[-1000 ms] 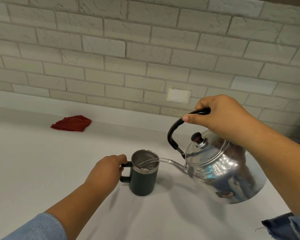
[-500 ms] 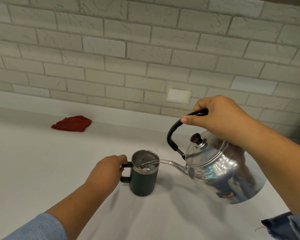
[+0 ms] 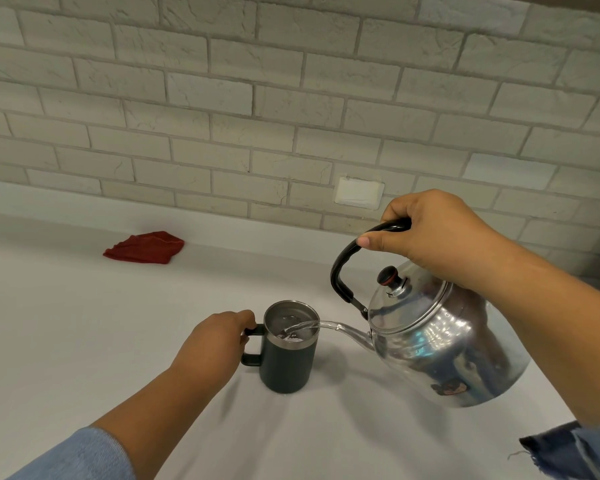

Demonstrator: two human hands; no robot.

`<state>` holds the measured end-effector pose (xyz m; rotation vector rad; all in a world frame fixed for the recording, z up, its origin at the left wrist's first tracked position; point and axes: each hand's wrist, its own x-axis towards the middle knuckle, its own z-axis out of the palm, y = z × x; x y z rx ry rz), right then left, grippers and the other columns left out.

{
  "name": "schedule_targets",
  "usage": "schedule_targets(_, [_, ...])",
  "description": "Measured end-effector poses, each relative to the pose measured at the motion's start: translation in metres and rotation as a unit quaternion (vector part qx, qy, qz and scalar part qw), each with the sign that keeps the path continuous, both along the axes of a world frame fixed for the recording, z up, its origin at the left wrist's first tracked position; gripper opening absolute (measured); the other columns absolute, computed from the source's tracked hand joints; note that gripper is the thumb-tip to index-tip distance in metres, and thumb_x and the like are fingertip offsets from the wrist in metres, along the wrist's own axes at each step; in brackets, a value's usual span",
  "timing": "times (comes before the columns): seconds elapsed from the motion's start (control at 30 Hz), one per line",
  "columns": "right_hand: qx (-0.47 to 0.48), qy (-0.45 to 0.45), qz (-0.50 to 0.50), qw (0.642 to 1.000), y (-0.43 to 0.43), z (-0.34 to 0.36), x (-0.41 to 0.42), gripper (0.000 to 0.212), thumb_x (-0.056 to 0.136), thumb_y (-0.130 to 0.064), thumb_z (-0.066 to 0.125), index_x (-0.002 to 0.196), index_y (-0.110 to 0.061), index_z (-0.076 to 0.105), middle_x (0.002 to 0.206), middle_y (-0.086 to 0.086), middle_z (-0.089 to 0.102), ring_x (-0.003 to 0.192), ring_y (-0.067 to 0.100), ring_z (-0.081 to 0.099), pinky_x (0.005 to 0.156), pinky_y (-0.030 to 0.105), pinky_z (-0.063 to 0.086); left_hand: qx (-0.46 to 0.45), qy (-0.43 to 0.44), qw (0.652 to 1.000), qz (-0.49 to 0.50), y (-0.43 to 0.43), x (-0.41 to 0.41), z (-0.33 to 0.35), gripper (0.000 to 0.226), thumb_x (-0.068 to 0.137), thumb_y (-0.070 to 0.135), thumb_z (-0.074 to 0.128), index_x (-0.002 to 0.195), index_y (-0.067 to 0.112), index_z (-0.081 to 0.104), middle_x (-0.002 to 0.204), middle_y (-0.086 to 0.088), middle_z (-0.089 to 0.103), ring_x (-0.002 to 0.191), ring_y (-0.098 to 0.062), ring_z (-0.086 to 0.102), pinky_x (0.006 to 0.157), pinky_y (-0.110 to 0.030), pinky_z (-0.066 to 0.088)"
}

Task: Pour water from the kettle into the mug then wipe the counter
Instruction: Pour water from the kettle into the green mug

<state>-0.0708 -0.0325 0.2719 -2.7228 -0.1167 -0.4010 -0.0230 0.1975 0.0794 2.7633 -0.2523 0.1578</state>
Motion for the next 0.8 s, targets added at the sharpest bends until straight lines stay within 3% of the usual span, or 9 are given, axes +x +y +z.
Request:
schedule_targets(0.23, [-0.025,0.003,0.000,1.000,0.003,0.000,0.003,0.038,0.071,-0.054,0.071,0.080,-0.018,0.067,0.068,0.005,0.059,0.059,0.013,0.049,0.051,0.025,0.036,0.007,-0.005,1.000,-0.005,0.001,0.001,-0.002,0.028,0.096,0.015,0.046,0.120,0.023,0.056,0.109,-0.003,0.067,0.091,-0.019,0.061,0.079,-0.026,0.048])
schedule_targets(0.47, [0.014,0.001,0.002,1.000,-0.004,-0.007,0.004,0.037,0.070,-0.053,0.072,0.076,-0.018,0.065,0.062,0.002,0.054,0.057,0.013,0.047,0.052,0.027,0.037,-0.004,-0.007,1.000,0.000,0.002,0.002,-0.006,0.027,0.095,0.015,0.047,0.119,0.024,0.057,0.108,-0.003,0.067,0.088,-0.019,0.062,0.077,-0.026,0.049])
schedule_targets(0.63, [0.167,-0.001,0.000,0.986,-0.031,-0.026,0.004,0.033,0.063,-0.050,0.077,0.063,-0.021,0.063,0.037,-0.013,0.043,0.042,0.005,0.038,0.047,0.022,0.030,-0.018,-0.015,1.000,0.004,0.004,0.001,-0.008,0.028,0.095,0.015,0.047,0.119,0.026,0.057,0.107,-0.001,0.068,0.087,-0.017,0.061,0.071,-0.022,0.045])
schedule_targets(0.7, [0.253,0.020,0.007,0.967,-0.043,-0.035,0.002,0.035,0.053,-0.053,0.078,0.061,-0.022,0.065,0.037,-0.012,0.039,0.036,0.003,0.033,0.040,0.018,0.030,-0.022,-0.015,1.000,0.003,0.005,0.000,-0.008,0.027,0.095,0.016,0.048,0.118,0.026,0.058,0.106,0.000,0.068,0.089,-0.016,0.061,0.071,-0.021,0.043])
schedule_targets(0.8, [0.364,0.042,0.023,0.930,-0.058,-0.048,-0.002,0.032,0.047,-0.050,0.079,0.056,-0.023,0.065,0.047,-0.005,0.036,0.044,0.012,0.026,0.039,0.018,0.027,-0.044,-0.009,0.999,0.002,0.005,-0.001,-0.006,0.025,0.092,0.021,0.053,0.116,0.027,0.059,0.107,0.002,0.068,0.093,-0.015,0.063,0.075,-0.021,0.047])
